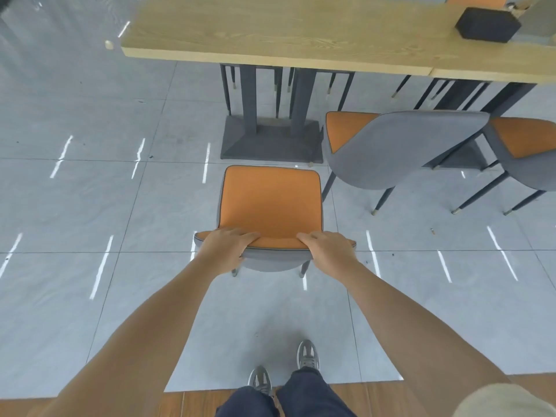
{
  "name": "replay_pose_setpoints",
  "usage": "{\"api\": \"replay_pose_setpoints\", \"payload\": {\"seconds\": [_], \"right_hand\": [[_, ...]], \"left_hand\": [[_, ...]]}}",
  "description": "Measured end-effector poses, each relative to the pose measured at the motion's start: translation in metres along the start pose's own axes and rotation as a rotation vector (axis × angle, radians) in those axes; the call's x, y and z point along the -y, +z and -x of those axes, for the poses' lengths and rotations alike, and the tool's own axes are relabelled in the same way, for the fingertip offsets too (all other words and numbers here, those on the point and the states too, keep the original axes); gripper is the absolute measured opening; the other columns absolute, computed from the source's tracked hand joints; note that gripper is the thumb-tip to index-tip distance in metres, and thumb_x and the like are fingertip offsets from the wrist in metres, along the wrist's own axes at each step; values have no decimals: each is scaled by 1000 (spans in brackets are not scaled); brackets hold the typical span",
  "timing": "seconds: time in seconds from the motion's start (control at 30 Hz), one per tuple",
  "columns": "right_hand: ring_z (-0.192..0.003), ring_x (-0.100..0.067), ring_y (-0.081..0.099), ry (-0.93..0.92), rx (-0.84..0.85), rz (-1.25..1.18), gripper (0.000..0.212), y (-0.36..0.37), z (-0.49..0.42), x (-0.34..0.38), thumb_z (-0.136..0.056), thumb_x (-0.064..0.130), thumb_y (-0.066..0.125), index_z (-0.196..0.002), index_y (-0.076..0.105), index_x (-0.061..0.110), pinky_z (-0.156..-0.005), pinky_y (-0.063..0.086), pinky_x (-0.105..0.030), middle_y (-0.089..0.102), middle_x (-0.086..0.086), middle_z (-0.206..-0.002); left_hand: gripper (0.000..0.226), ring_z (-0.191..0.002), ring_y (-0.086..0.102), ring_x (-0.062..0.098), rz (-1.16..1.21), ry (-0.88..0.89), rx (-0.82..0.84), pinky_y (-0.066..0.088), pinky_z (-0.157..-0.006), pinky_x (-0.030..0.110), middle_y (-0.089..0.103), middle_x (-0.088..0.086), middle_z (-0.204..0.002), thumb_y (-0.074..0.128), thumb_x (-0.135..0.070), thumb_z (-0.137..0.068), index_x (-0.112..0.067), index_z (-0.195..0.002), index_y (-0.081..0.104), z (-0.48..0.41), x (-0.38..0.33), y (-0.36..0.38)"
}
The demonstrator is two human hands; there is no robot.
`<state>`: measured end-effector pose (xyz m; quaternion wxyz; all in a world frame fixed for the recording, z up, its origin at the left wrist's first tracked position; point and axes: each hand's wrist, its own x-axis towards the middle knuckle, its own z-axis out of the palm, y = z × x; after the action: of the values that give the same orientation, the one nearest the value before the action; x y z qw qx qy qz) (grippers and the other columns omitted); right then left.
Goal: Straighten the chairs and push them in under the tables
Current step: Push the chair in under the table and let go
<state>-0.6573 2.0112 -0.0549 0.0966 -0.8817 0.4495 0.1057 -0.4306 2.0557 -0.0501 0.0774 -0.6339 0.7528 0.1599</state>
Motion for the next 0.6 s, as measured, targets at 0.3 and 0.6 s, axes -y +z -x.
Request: {"api": "replay_pose_setpoints", "payload": {"seconds": [0.3, 0.6], "right_hand": [[-74, -26, 56, 3, -77, -7, 49, -6, -41, -16, -77, -6, 50, -120, 52, 18, -60, 32, -29, 61, -6, -89], [-65, -23, 43, -43, -166, -43, 51, -29, -111, -63, -72, -13, 50, -115, 56, 14, -53, 25, -27, 51, -5, -76]], "left_hand": [[55, -114, 55, 26, -15, -11, -55, 42, -95, 34, 59, 3, -124, 51, -13, -89, -26, -140, 37, -38, 17, -6], [54, -115, 54, 26, -46, -49, -16, 43, -94, 34, 58, 3, -127, 48, -16, -90, -26, -142, 33, -109, 30, -39]]}}
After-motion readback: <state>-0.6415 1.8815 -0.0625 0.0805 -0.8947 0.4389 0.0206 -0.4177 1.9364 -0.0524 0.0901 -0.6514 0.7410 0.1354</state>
